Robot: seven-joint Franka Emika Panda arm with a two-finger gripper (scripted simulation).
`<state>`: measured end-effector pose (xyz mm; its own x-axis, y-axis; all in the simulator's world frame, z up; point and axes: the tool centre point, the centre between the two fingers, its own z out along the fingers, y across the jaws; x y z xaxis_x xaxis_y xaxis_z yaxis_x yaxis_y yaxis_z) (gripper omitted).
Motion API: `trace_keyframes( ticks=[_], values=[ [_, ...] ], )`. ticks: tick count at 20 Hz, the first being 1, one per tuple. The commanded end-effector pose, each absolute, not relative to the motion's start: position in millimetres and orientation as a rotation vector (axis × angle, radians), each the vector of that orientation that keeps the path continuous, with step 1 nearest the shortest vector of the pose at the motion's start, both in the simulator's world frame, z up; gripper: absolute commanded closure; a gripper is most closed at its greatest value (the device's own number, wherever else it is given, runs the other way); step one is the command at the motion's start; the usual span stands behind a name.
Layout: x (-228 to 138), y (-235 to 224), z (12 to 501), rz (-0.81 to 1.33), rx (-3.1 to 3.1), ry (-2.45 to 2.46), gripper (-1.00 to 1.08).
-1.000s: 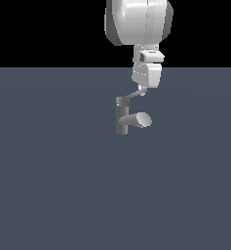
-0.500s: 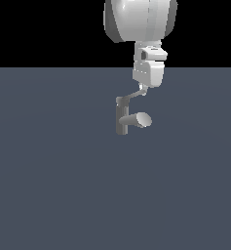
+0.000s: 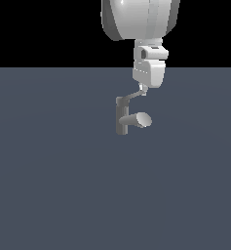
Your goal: Turn on the faucet by rotating a designated handle.
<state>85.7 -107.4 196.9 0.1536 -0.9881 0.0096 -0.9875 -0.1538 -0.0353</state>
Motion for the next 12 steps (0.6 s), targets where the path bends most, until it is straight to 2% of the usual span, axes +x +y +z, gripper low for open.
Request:
trace_keyframes(
  ticks=[1,12],
  values=[
    [74,-101,188,-0.019,-2.381,2.032,1.08],
    [41,-89,183,-0.005,-2.381,2.046,1.08]
  ],
)
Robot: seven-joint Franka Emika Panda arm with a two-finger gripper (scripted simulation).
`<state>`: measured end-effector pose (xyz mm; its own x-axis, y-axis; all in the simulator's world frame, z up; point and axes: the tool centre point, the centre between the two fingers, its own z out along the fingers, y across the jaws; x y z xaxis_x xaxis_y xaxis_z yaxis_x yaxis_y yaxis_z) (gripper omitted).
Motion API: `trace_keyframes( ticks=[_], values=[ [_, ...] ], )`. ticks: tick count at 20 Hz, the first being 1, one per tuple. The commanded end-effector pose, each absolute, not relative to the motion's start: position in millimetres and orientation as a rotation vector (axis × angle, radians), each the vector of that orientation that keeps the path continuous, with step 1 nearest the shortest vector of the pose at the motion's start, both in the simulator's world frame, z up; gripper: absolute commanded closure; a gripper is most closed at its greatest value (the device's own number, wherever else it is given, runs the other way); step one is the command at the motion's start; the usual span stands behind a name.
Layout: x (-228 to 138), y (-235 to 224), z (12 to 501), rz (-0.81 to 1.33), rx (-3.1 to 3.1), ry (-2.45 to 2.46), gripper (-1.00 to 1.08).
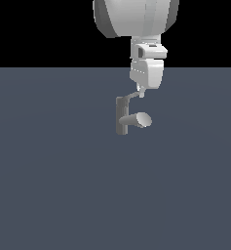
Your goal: Turn on the faucet by rotating a designated handle.
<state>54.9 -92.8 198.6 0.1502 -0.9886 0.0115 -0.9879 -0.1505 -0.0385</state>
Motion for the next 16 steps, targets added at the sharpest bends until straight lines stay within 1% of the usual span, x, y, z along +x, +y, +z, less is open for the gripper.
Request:
trace_keyframes(
  ticks=[1,4,5,16],
  values=[
    [38,-88,183,-0.004,-2.380,2.047,1.08],
    [31,-86,182,-0.001,-2.380,2.049,1.08],
    [41,-91,194,-0.039,-2.365,2.046,1.08],
    [19,-30,184,-0.008,-2.377,2.050,1.08]
  ],
)
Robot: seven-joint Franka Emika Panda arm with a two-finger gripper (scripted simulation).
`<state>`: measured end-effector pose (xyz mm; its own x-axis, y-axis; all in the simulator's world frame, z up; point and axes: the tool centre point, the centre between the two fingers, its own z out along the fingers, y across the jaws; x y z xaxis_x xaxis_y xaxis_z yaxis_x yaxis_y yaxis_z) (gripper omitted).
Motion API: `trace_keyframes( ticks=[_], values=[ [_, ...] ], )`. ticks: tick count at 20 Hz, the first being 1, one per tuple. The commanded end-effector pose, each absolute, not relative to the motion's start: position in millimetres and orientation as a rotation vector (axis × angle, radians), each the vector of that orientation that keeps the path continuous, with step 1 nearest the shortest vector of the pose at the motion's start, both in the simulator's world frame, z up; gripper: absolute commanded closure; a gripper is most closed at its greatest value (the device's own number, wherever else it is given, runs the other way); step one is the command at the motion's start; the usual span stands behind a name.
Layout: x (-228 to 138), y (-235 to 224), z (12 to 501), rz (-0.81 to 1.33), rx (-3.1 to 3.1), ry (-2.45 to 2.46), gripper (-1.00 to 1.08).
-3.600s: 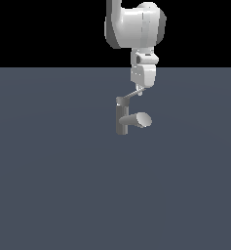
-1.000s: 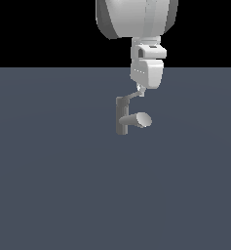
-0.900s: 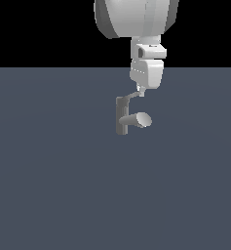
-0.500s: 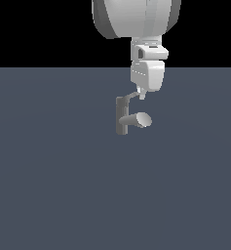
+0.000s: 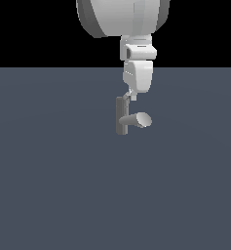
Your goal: Turn on the faucet by rotating a designated handle.
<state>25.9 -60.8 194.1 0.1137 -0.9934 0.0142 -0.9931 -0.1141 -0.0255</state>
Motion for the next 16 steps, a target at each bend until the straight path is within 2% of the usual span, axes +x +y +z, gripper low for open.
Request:
trace_keyframes(
  ticks=[1,3,4,16],
  values=[
    [17,-24,183,-0.005,-2.378,2.050,1.08],
    [15,-18,182,-0.002,-2.380,2.050,1.08],
    [22,-50,194,-0.043,-2.330,2.092,1.08],
    [45,16,185,-0.013,-2.365,2.064,1.08]
  ],
)
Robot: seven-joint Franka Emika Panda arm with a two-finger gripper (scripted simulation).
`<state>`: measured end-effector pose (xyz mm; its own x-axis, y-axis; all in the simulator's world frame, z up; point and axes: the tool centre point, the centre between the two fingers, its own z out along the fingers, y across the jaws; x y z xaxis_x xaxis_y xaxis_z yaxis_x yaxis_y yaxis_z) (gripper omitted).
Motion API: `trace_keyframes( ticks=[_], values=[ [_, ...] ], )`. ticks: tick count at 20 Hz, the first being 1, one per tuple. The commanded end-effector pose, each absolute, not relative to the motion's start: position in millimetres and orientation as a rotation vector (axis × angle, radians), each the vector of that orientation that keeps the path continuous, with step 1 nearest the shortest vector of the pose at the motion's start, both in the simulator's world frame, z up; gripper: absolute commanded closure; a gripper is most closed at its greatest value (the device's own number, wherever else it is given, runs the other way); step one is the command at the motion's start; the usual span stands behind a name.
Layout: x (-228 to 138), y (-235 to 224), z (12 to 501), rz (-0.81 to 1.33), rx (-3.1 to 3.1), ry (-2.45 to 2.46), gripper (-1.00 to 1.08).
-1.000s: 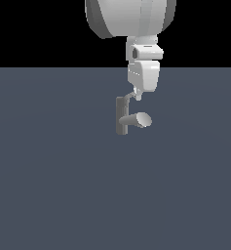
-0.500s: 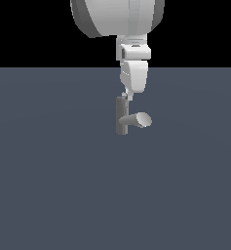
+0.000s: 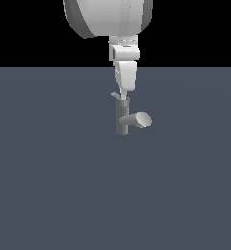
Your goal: Turn on the faucet by rotating a designated handle.
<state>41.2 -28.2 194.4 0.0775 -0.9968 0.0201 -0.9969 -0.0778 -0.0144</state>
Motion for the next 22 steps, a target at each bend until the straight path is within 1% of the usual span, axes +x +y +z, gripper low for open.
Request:
trace_keyframes(
  ticks=[1,6,7,22],
  values=[
    [46,22,184,0.011,2.371,-2.064,1.08],
    [53,42,182,0.002,2.379,-2.053,1.08],
    [55,-11,194,0.042,2.298,-2.135,1.08],
    [93,25,187,0.019,2.343,-2.090,1.08]
  ],
)
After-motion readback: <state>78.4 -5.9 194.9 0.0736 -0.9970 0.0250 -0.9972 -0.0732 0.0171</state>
